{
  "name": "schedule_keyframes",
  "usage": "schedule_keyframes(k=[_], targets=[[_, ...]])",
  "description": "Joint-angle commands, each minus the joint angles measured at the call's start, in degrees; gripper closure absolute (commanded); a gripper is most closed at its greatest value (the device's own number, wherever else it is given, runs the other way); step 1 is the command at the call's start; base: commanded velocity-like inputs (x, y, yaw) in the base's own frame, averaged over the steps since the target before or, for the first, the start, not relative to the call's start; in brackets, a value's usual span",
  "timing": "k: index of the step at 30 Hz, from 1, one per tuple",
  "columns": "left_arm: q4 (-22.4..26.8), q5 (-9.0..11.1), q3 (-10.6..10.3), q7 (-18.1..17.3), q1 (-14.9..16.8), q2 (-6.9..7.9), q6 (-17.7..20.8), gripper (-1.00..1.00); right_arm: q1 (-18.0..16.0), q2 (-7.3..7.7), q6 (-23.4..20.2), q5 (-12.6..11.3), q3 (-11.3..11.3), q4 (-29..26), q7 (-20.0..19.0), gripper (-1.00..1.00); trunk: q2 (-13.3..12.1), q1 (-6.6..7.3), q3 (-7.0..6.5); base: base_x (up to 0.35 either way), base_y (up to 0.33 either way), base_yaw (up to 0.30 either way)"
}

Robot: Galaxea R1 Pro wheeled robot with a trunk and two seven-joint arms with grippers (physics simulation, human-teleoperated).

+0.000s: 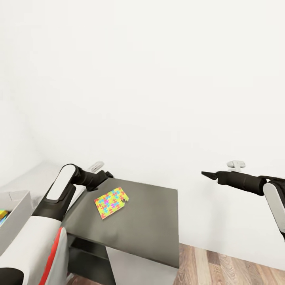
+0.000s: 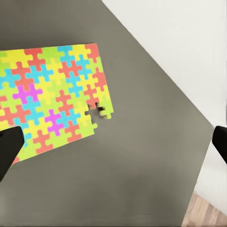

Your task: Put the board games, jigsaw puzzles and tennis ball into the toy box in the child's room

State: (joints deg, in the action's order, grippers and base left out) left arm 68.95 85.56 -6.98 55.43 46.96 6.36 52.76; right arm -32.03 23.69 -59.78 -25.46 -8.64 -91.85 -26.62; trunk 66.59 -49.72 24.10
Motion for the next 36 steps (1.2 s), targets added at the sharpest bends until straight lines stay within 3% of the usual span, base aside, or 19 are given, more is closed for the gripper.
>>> schedule_keyframes(k=[1,4,9,12,19,26,30,31,36], targets=[[0.09,0.55,-0.09,0.6,-0.01,0.15,0.0,-1.0,-0.11,-0.19,-0.22,0.51,0.11,0.0,-0.23,-1.0,0.04,0.0,0.03,0.0,0.0,-0.277],[0.12,0.53,0.21,0.68,-0.14,0.5,0.02,-1.0,-0.18,-0.61,-0.22,0.55,0.54,0.05,0.6,-1.0,0.04,0.0,-0.09,0.0,0.0,-0.277],[0.17,0.67,2.93,0.78,-0.66,1.05,0.34,-1.0,-0.21,-0.85,-0.22,0.64,1.39,0.08,1.05,-1.0,0.04,0.0,-0.28,0.0,0.0,-0.277],[0.21,0.62,4.1,0.8,-1.0,1.21,0.4,-1.0,-0.22,-0.99,-0.22,0.72,3.08,0.09,1.42,-1.0,0.04,0.0,-0.4,0.0,0.0,-0.277],[0.18,0.14,4.62,1.13,-1.65,1.3,0.49,-1.0,-0.1,-1.52,-0.22,0.78,5.11,0.03,5.04,-1.0,0.04,0.0,-0.56,0.067,0.0,-0.15],[-0.15,0.0,4.68,1.28,-2.01,1.37,0.5,-1.0,0.03,-1.53,-0.22,0.71,5.29,-0.32,5.31,-1.0,0.04,0.0,-0.57,0.163,0.0,-0.01],[-0.44,0.22,4.71,1.26,-2.23,1.9,0.5,-1.0,0.11,-1.47,-0.22,0.46,5.18,-0.56,5.27,-1.0,0.04,0.0,-0.57,0.022,0.0,-0.001],[-1.37,0.31,4.7,1.24,-2.38,2.8,0.48,-1.0,0.17,-1.46,-0.22,0.55,5.24,-0.66,5.26,-1.0,0.04,0.0,-0.57,0.01,0.0,0.0],[-1.68,0.1,4.69,1.38,-2.64,3.04,0.47,-1.0,0.2,-1.46,-0.22,0.57,5.22,-0.69,5.26,-1.0,0.04,0.0,-0.57,0.122,0.0,0.0]])
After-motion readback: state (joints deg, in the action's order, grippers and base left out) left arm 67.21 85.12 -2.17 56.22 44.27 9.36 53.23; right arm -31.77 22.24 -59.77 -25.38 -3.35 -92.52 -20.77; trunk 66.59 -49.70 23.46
